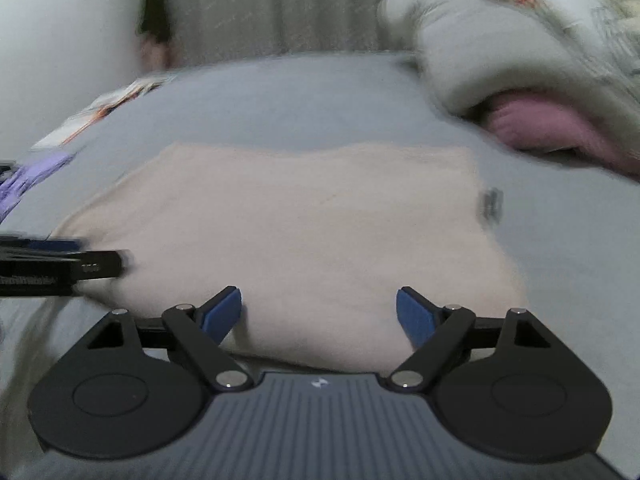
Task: Fold clothes
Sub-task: 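Lay the hem over the collar and open both grippers, then grasp the folded cream shirt edge with both grippers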
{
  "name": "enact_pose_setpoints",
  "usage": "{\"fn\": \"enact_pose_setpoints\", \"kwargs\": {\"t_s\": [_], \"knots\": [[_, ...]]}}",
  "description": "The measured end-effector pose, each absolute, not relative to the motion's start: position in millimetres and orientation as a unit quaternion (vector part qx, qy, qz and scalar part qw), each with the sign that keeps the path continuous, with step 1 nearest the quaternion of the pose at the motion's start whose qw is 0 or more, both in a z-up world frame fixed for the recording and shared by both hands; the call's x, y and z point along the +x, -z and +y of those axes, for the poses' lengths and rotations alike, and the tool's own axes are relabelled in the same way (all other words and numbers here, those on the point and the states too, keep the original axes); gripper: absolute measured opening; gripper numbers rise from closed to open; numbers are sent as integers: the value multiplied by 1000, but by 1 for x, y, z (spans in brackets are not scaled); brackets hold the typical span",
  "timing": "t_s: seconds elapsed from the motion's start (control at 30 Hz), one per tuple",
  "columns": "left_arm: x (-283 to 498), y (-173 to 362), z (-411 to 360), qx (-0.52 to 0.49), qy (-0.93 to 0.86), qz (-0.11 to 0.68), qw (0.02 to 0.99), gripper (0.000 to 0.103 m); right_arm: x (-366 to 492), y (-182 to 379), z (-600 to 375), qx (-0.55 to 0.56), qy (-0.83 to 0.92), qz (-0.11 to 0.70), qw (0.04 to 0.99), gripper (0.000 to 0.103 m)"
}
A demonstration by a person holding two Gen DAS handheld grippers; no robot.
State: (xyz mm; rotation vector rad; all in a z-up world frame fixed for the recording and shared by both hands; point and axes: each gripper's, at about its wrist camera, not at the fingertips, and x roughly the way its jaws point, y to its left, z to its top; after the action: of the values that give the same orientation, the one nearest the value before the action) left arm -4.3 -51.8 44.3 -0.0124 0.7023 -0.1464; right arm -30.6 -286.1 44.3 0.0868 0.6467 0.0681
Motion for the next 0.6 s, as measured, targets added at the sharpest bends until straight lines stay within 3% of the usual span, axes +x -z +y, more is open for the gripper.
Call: {"fn": "enact_pose_setpoints", "kwargs": {"t_s": [0.1,0.2,0.43,0.6], "knots": [[2,-25,-29,-42,63,361,930,73,-32,-27,-304,55,-26,338,939,87],[5,-13,-18,-72,62,362,927,76,-35,-10,-307,50,-36,318,946,96],[-3,-29,-14,-66,54,361,928,75,-39,-20,-317,61,-48,326,942,96],[-23,-48,20,-107,0,383,918,82,-73,-44,-346,132,-30,326,936,96]]}}
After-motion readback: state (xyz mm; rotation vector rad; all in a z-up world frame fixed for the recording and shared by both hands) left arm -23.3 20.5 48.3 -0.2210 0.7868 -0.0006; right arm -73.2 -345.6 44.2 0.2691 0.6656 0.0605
